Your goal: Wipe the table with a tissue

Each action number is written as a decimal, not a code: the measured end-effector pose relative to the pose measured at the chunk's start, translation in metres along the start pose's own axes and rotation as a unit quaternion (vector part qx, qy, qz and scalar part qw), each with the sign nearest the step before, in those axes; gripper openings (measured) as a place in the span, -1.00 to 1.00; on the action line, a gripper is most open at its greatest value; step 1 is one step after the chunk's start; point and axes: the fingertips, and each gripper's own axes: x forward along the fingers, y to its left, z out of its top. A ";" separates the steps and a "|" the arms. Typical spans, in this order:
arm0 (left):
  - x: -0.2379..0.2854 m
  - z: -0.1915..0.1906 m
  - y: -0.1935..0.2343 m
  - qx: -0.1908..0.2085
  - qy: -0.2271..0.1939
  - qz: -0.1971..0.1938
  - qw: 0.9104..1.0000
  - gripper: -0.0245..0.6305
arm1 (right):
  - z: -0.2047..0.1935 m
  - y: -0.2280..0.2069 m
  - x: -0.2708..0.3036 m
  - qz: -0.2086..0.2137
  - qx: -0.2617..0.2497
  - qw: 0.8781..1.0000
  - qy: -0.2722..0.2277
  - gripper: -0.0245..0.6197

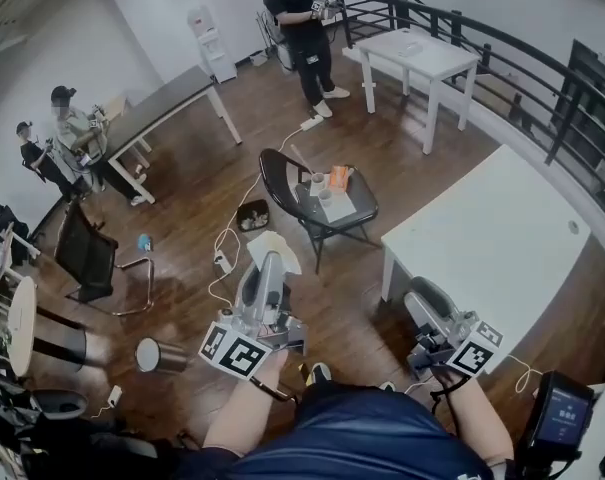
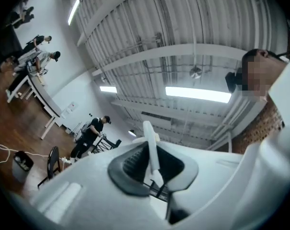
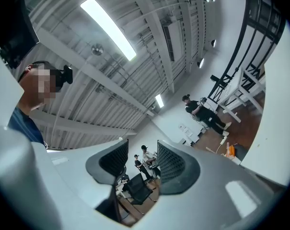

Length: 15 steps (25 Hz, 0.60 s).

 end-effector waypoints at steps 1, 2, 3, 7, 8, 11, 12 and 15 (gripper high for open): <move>0.002 -0.010 0.001 0.001 0.010 0.000 1.000 -0.85 | 0.002 -0.006 -0.005 -0.012 -0.008 1.000 -0.001 -0.33; 0.005 -0.019 0.003 0.003 0.020 0.001 1.000 -0.85 | 0.004 -0.012 -0.009 -0.025 -0.018 1.000 -0.001 -0.34; 0.008 -0.027 0.006 0.005 0.030 0.003 1.000 -0.85 | 0.006 -0.018 -0.014 -0.041 -0.028 0.999 0.000 -0.36; 0.024 -0.067 0.032 0.012 0.079 0.021 0.997 -0.85 | 0.012 -0.050 -0.036 -0.118 -0.071 0.991 0.004 -0.56; 0.031 -0.078 0.042 0.014 0.089 0.023 0.996 -0.85 | 0.014 -0.063 -0.038 -0.135 -0.079 0.988 0.002 -0.58; 0.059 -0.117 0.076 0.024 0.121 0.019 0.992 -0.85 | 0.020 -0.104 -0.037 -0.191 -0.097 0.977 -0.003 -0.59; 0.069 -0.132 0.086 0.024 0.135 0.015 0.990 -0.85 | 0.021 -0.117 -0.038 -0.215 -0.102 0.971 -0.002 -0.59; 0.102 -0.173 0.113 0.007 0.182 0.006 0.983 -0.85 | 0.032 -0.149 -0.039 -0.290 -0.112 0.950 0.005 -0.60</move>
